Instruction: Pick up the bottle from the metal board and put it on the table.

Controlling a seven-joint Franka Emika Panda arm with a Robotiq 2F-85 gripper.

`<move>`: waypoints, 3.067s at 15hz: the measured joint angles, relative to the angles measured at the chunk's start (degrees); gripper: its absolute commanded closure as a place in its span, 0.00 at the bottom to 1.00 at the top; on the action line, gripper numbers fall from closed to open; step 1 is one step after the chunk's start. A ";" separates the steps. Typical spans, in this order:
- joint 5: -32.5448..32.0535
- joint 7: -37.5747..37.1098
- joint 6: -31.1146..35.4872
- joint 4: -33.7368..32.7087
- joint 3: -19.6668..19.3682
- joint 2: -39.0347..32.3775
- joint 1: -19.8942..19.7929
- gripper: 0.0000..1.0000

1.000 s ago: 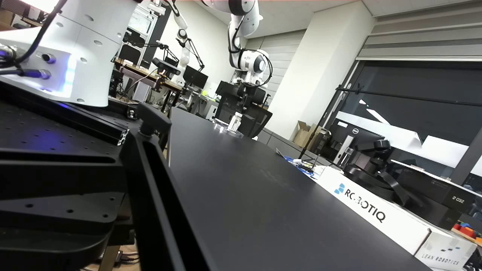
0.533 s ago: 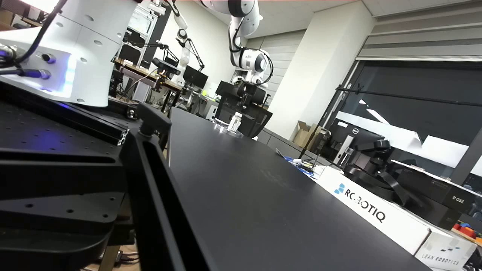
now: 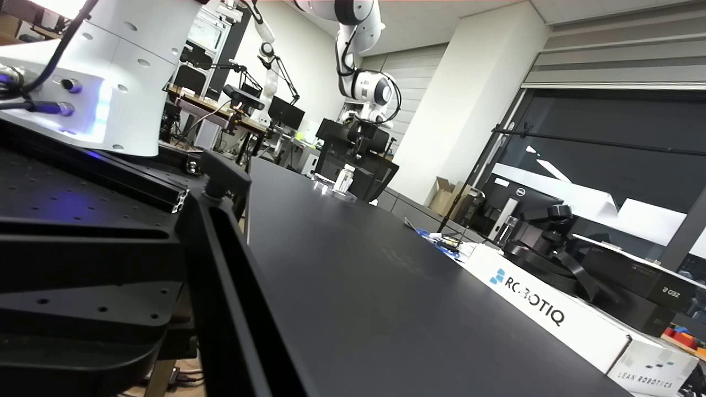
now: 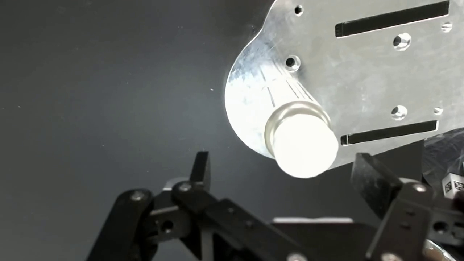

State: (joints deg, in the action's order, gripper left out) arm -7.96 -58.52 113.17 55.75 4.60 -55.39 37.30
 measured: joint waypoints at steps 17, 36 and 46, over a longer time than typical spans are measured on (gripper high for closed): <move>-0.04 1.19 1.71 0.36 0.21 -0.33 0.14 0.00; -0.32 2.23 7.32 0.50 0.14 -2.67 0.70 0.70; -1.25 2.42 3.86 14.02 -2.20 9.63 -0.40 0.70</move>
State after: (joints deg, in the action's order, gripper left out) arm -9.22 -56.10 117.03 69.77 2.40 -45.76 36.89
